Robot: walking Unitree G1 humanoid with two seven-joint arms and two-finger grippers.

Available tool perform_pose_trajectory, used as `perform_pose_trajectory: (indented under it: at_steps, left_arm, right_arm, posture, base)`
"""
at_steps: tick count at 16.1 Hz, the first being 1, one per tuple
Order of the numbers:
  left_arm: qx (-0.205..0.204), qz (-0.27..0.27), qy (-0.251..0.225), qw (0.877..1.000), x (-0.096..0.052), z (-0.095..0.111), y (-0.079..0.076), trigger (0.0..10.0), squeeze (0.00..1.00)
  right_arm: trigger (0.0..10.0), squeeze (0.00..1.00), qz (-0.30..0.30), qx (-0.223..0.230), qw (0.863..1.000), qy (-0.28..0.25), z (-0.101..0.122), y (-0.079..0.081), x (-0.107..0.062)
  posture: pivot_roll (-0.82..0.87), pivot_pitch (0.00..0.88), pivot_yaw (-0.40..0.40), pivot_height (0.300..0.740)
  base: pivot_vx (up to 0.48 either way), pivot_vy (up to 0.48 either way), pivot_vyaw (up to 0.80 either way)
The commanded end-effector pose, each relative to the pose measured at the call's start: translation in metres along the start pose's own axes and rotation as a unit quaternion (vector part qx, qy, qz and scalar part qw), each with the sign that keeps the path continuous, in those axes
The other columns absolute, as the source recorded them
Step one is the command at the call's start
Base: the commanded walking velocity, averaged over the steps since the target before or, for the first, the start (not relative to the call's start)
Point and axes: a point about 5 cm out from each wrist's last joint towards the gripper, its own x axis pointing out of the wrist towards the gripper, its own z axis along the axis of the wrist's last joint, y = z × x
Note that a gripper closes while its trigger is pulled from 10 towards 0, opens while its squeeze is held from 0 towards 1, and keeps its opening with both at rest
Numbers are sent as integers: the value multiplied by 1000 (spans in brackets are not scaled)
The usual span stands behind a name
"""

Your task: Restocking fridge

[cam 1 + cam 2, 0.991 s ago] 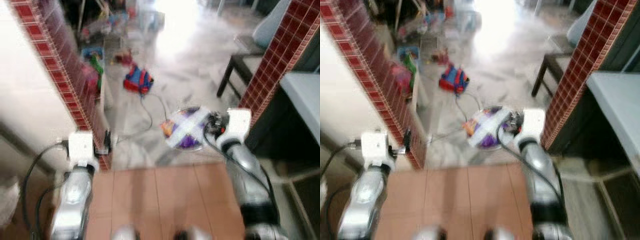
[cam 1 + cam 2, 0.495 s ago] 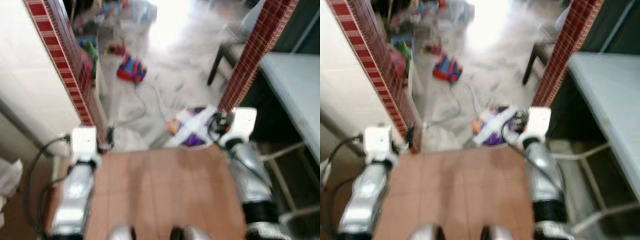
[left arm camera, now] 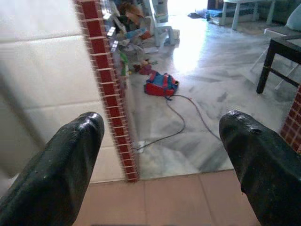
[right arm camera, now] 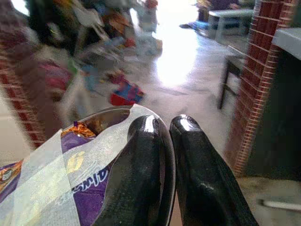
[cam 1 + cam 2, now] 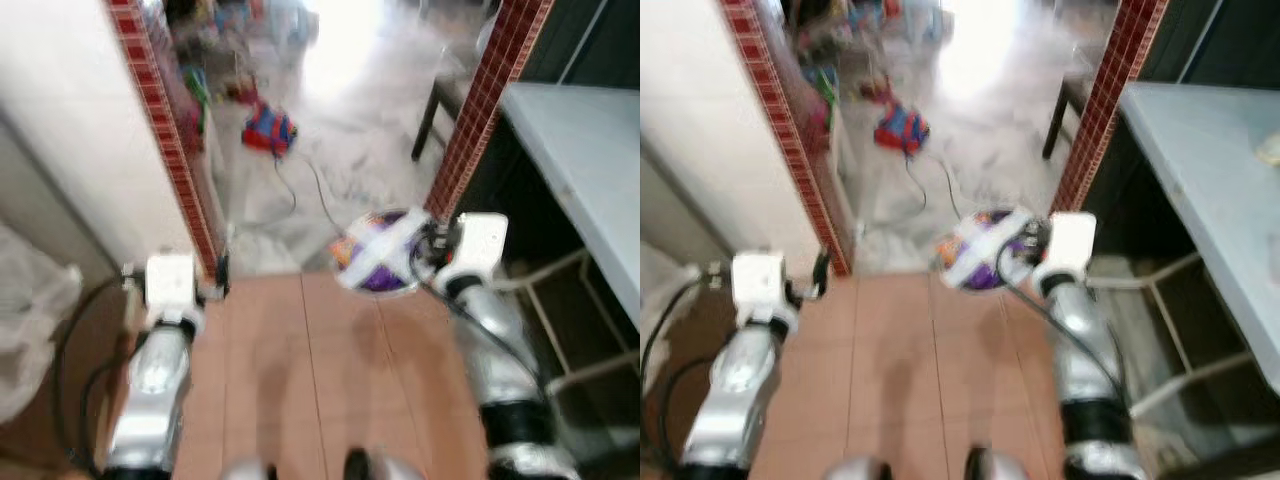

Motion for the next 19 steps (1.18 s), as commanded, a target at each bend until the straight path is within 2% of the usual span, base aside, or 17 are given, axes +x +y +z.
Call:
perform_pose_trajectory:
  at_steps: [1, 7, 9, 19]
  left_arm:
    - [1, 0, 2, 1000, 1, -1, -1, 10000, 0]
    - [-1, -1, -2, 1000, 0, -1, -2, 10000, 0]
    - [6, -8, -18, 1000, -1, 2, -4, 10000, 0]
    - [0, 0, -20, 1000, 2, 3, -1, 10000, 0]
  right_arm:
    - [10000, 0, -9, 3, 1000, -8, 5, -5, 2]
    - [10000, 0, 3, -1, 1000, -5, 3, -1, 0]
    - [10000, 0, 5, 0, 1000, -4, 3, -1, -1]
    - [10000, 0, 7, 3, 1000, -3, 2, 0, -2]
  posture:
    - [40, 0, -4, 740]
    - [37, 0, -8, 740]
    - [35, 0, -8, 740]
    - [36, 0, -4, 740]
  base:
    - [-364, 319, 0]
    - [-361, 320, 0]
    - [0, 0, 0]
    - [0, 0, 0]
